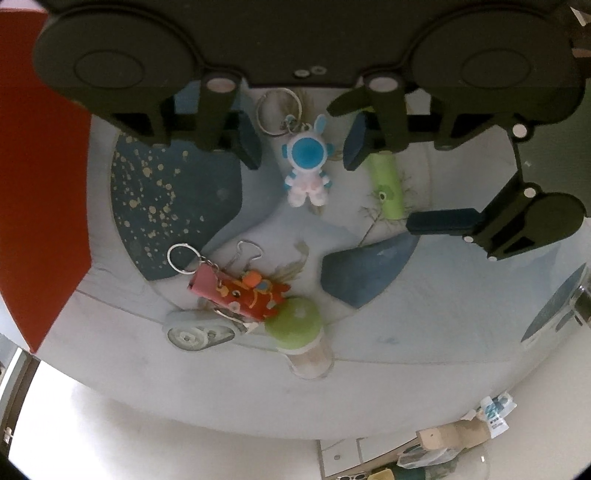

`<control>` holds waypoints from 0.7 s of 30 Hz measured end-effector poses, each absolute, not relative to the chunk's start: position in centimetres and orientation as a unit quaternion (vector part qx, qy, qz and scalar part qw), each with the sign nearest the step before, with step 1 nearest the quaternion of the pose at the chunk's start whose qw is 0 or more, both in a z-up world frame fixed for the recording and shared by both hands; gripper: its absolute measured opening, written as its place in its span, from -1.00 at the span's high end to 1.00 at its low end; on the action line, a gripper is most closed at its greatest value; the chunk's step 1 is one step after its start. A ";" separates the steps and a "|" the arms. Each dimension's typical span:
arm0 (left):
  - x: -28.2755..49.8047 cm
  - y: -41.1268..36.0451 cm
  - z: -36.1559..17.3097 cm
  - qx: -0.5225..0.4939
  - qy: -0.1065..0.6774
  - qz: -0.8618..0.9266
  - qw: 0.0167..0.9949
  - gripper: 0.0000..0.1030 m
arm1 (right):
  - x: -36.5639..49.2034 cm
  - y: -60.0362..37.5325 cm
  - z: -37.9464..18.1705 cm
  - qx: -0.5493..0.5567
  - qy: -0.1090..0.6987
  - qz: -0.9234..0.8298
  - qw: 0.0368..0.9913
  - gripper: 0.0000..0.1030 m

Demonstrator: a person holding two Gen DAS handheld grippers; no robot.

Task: Organize rigid objects
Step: 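Grasp the light green stick with the left tool while the right tool grasps the bunny keychain, then carry the green stick and bunny keychain into the box and open both tools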

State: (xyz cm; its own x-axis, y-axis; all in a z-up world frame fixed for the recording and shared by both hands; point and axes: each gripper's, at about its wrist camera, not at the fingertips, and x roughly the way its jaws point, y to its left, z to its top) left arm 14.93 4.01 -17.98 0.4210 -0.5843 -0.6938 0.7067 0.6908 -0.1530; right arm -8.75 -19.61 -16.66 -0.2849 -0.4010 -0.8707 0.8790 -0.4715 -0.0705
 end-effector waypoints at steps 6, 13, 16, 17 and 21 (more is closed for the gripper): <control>14.6 3.6 -18.0 0.096 0.363 -0.401 0.836 -0.69 | -8.6 -19.8 -16.6 0.413 0.296 -0.746 0.430 0.39; 14.1 3.4 -17.9 0.109 0.357 -0.402 0.836 -0.59 | -8.4 -19.6 -16.6 0.409 0.290 -0.750 0.431 0.47; 14.0 3.3 -17.8 0.115 0.356 -0.403 0.835 -0.59 | -8.6 -19.1 -15.9 0.408 0.278 -0.758 0.427 0.47; 14.0 3.4 -17.7 0.113 0.359 -0.403 0.835 -0.59 | -8.7 -18.9 -15.6 0.408 0.272 -0.761 0.425 0.47; 14.0 3.6 -17.1 0.101 0.364 -0.406 0.832 -0.59 | -9.1 -18.0 -14.1 0.405 0.253 -0.773 0.418 0.47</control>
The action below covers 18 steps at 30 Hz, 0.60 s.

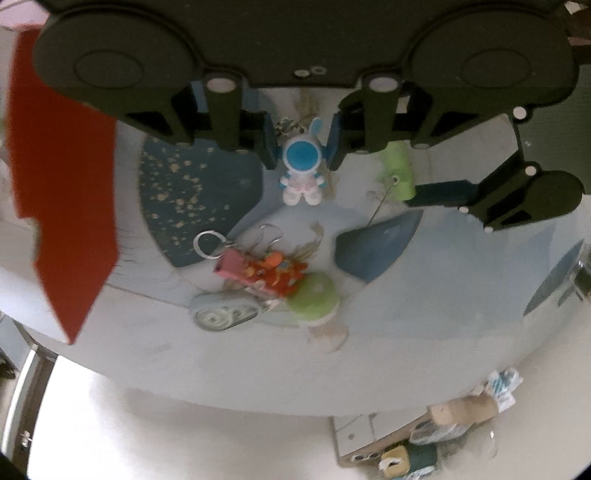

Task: Organize rigid objects
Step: 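Carry the green stick and bunny keychain into the box and open both tools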

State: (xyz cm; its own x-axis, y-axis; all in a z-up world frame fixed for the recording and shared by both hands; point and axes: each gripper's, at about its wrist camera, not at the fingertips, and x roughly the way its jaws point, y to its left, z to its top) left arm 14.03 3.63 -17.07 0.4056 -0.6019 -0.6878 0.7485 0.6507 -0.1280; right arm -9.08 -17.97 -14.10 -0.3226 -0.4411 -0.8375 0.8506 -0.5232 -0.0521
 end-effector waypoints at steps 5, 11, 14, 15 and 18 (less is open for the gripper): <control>14.5 4.0 -15.5 0.070 0.377 -0.407 0.829 -0.59 | -9.3 -16.5 -11.6 0.393 0.237 -0.790 0.408 0.47; 15.1 4.1 -13.0 0.045 0.387 -0.404 0.827 -0.59 | -9.6 -14.4 -8.4 0.381 0.217 -0.804 0.402 0.47; 15.3 3.8 -11.5 0.033 0.392 -0.399 0.828 -0.59 | -9.9 -13.3 -7.1 0.380 0.203 -0.808 0.402 0.47; 15.3 3.6 -10.9 0.031 0.391 -0.397 0.830 -0.59 | -10.0 -13.0 -6.8 0.379 0.200 -0.809 0.402 0.47; 15.3 3.2 -9.4 0.024 0.388 -0.399 0.830 -0.59 | -10.3 -11.6 -5.5 0.374 0.190 -0.811 0.408 0.47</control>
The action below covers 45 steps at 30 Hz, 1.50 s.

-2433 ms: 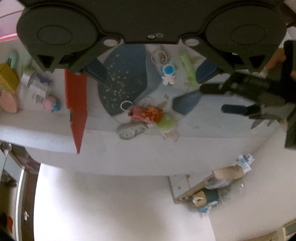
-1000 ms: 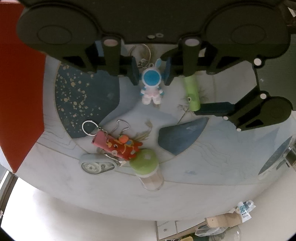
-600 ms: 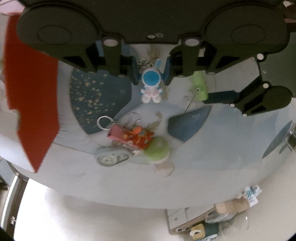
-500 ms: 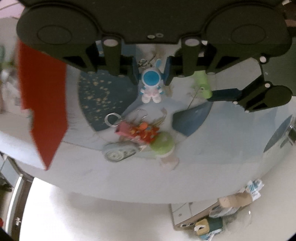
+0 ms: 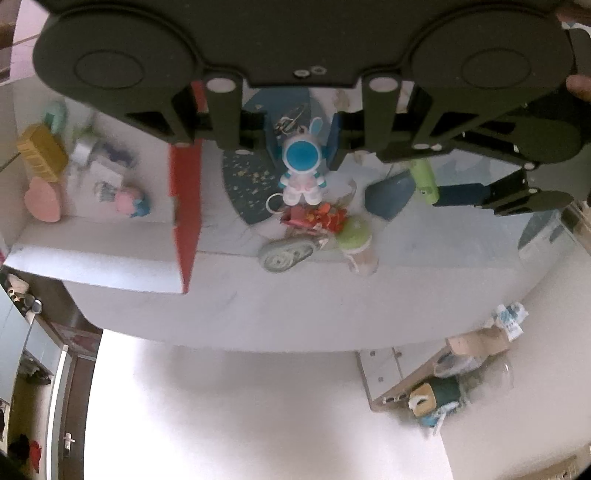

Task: Organize rigid objects
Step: 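Carry the green stick and bunny keychain into the box and open both tools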

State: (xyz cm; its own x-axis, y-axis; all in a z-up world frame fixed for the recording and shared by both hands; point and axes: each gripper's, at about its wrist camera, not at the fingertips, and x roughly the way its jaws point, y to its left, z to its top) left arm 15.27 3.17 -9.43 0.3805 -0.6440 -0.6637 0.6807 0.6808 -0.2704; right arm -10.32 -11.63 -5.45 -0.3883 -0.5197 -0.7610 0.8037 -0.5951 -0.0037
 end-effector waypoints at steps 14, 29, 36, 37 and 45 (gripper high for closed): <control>13.4 -1.9 -3.2 0.029 0.351 -0.405 0.844 -0.59 | -14.1 -4.6 -0.9 0.341 0.167 -0.832 0.403 0.47; 10.7 -10.7 0.0 0.030 0.339 -0.419 0.842 -0.59 | -19.2 2.8 -0.1 0.325 0.176 -0.848 0.381 0.47; 9.8 -15.9 0.1 0.048 0.345 -0.430 0.833 -0.59 | -21.6 4.8 -1.2 0.327 0.185 -0.850 0.369 0.47; 9.8 -16.5 0.0 0.051 0.347 -0.430 0.832 -0.59 | -21.9 5.0 -1.4 0.328 0.187 -0.851 0.366 0.47; 10.5 -22.7 -1.3 0.078 0.373 -0.435 0.816 -0.59 | -24.8 6.5 -2.7 0.338 0.197 -0.849 0.355 0.47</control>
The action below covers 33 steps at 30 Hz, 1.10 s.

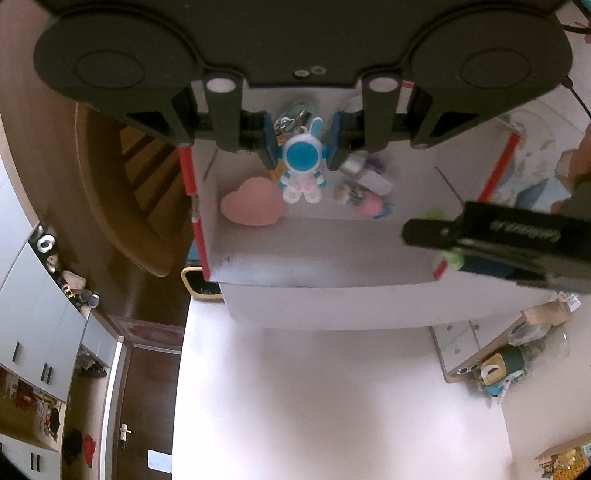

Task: Organize rigid objects
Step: 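Carry the green stick and bunny keychain into the box and open both tools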

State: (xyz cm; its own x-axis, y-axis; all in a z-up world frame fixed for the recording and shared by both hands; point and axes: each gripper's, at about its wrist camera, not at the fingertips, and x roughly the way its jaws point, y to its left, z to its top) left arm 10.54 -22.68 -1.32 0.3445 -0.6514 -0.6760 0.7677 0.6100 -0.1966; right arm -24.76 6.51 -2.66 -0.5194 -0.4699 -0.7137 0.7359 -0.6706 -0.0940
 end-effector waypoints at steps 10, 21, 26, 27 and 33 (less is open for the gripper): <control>11.9 -29.5 -3.6 0.116 0.393 -0.423 0.808 -0.59 | -27.0 6.3 -3.8 0.345 0.208 -0.844 0.355 0.47; 13.2 -34.6 -7.7 0.141 0.427 -0.400 0.799 -0.59 | -29.1 4.8 -6.0 0.366 0.229 -0.829 0.355 0.47; 13.9 -35.7 -9.0 0.143 0.445 -0.383 0.796 -0.59 | -29.1 4.2 -6.4 0.367 0.234 -0.827 0.357 0.47; 14.0 -35.9 -9.3 0.148 0.446 -0.383 0.796 -0.59 | -29.1 4.2 -6.4 0.367 0.235 -0.826 0.358 0.47; 14.5 -36.6 -10.5 0.163 0.461 -0.369 0.791 -0.59 | -29.0 4.0 -6.8 0.377 0.236 -0.820 0.359 0.47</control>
State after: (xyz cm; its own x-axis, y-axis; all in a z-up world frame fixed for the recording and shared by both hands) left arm 14.52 -36.63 -10.50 0.3030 -0.4342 -0.8483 0.7338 0.6743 -0.0831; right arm -29.00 4.01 -6.78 -0.4581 -0.4100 -0.7887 0.7668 -0.6310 -0.1174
